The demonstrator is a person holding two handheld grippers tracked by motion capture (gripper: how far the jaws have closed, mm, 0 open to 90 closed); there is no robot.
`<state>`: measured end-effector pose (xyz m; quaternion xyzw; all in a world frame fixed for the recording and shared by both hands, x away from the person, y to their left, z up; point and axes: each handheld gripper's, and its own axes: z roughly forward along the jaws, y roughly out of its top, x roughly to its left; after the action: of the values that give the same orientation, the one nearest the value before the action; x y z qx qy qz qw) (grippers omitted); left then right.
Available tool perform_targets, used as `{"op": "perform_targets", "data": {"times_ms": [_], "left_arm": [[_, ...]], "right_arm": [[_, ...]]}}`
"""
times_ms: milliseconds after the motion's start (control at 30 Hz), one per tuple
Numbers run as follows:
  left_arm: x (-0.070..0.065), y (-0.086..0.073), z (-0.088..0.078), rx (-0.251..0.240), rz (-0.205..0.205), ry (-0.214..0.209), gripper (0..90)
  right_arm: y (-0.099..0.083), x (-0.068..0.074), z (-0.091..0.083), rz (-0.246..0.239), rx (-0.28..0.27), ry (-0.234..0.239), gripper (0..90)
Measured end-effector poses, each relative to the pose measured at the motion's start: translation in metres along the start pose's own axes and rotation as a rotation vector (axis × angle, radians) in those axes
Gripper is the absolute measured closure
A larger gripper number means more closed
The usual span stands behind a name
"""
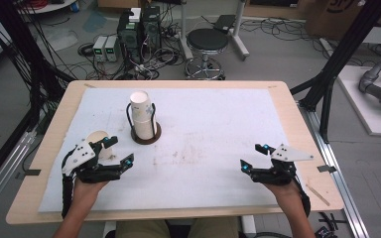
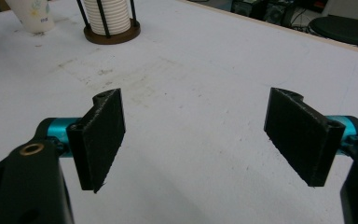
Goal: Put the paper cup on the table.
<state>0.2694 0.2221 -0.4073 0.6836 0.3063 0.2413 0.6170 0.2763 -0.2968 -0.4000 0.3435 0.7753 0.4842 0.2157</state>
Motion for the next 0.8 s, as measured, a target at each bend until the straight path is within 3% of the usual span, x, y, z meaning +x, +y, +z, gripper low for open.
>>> {"op": "perform_targets", "data": {"times_ms": [400,800], "left_arm": [[0.0001,-0.0016,-0.0048,0.002,0.003,0.009,15.6],[0.0007,-0.0041,-0.0013,0.015,0.006,0.010,16.0]], "right_arm": [[0.0023,0.0062,-0.0001,-0.005,0.000,0.009,20.7],[0.0003,0.0028,-0.0014,-0.007,-0.008,0.002,20.7]]}}
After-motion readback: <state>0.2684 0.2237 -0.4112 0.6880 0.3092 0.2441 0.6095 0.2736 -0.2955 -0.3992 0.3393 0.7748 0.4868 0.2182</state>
